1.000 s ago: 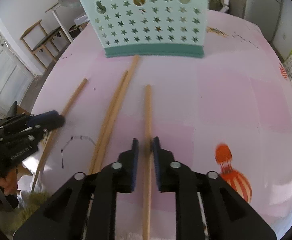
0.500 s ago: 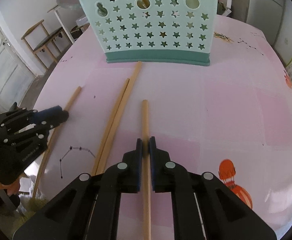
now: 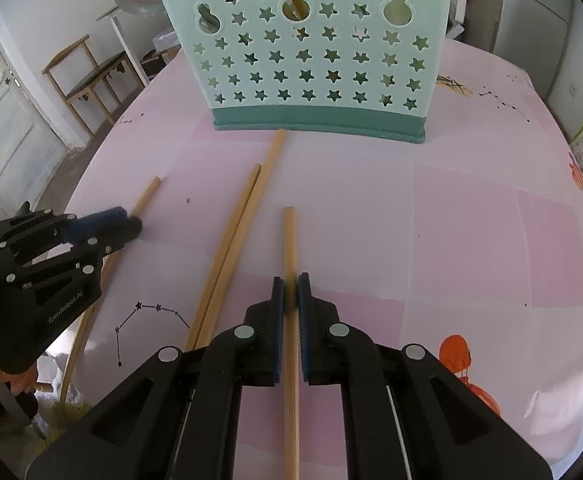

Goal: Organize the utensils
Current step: 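Lift the held wooden chopsticks with both grippers toward the green holder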

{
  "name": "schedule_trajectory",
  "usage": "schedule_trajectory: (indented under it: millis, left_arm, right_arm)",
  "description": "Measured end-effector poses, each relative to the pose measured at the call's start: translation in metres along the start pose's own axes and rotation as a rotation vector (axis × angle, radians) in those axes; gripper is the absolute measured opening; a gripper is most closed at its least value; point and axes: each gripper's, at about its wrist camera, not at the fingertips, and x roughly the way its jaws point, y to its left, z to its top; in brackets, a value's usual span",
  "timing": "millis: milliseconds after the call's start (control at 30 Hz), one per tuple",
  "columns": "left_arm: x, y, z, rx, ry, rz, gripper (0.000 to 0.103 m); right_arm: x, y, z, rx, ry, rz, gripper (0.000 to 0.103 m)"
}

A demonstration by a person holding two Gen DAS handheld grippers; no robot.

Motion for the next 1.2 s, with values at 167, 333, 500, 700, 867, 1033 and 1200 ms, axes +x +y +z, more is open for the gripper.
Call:
schedule_trajectory:
  millis: [167,333,500,700,867,1033,1200]
  left_arm:
    - [-0.002,-0.002,-0.001,0.009,-0.001,0.008,0.015]
    - [-0.002,-0.002,-0.001,0.012,0.0,0.01,0.015]
    - [-0.002,-0.002,-0.001,0.012,0.0,0.009,0.015]
    - [-0.001,-0.003,-0.001,0.015,0.0,0.011,0.015]
    - [-0.002,-0.003,-0.001,0.017,-0.001,0.013,0.015]
    - [-0.002,-0.003,-0.001,0.017,-0.001,0.013,0.015]
    - [-0.002,-0.003,-0.001,0.016,0.0,0.013,0.015]
  right_arm:
    - [0.001,0.001,0.0,-0.006,0.001,0.004,0.007]
    - [0.001,-0.002,0.002,0.03,0.004,0.021,0.007]
    - [0.001,-0.004,0.003,0.043,0.008,0.026,0.007]
    - [-0.003,-0.006,0.003,0.048,-0.005,0.033,0.007]
    - [-0.007,-0.007,0.007,0.054,-0.015,0.038,0.007]
    - [-0.008,-0.007,0.009,0.062,-0.016,0.042,0.007]
    - [-0.008,-0.009,0.009,0.071,-0.016,0.048,0.007]
